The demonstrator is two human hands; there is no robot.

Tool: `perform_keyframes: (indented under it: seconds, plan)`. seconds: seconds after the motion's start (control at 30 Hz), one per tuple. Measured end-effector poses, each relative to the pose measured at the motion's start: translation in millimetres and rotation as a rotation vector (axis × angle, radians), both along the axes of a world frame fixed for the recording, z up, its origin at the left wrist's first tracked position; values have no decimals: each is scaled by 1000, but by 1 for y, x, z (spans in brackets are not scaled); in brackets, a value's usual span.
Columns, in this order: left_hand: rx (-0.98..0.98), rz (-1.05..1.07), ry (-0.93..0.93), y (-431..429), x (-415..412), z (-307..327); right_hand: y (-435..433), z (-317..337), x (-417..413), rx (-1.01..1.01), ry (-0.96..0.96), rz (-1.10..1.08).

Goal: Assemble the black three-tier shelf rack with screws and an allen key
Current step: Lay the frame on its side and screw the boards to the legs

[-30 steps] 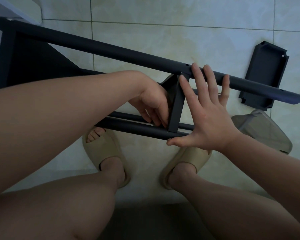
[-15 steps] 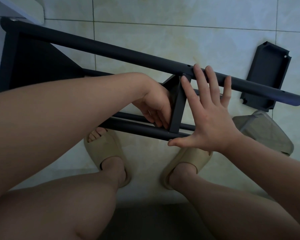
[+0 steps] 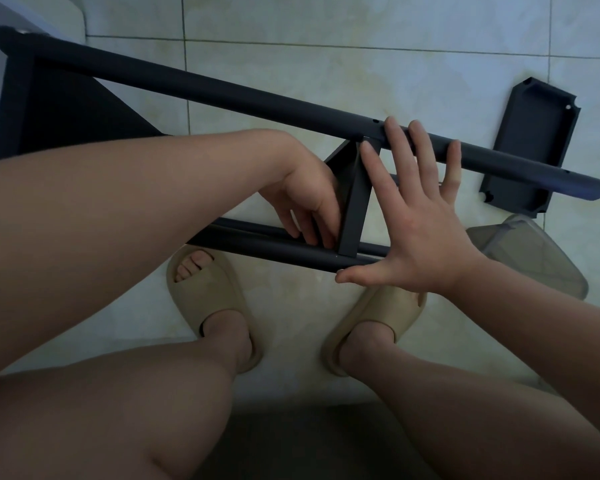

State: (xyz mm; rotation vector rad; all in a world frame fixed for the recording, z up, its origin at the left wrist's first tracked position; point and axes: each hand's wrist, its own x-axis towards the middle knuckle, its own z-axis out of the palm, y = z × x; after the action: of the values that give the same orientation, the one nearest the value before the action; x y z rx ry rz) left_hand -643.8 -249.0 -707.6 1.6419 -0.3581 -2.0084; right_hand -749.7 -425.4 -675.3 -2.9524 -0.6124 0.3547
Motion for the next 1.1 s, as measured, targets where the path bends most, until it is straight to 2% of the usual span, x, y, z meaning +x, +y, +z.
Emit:
perform_keyframes:
  seconds: [1.1]
  plan:
    - [4,30,-25,-1,0,1,3,4,1,-14,14,-8]
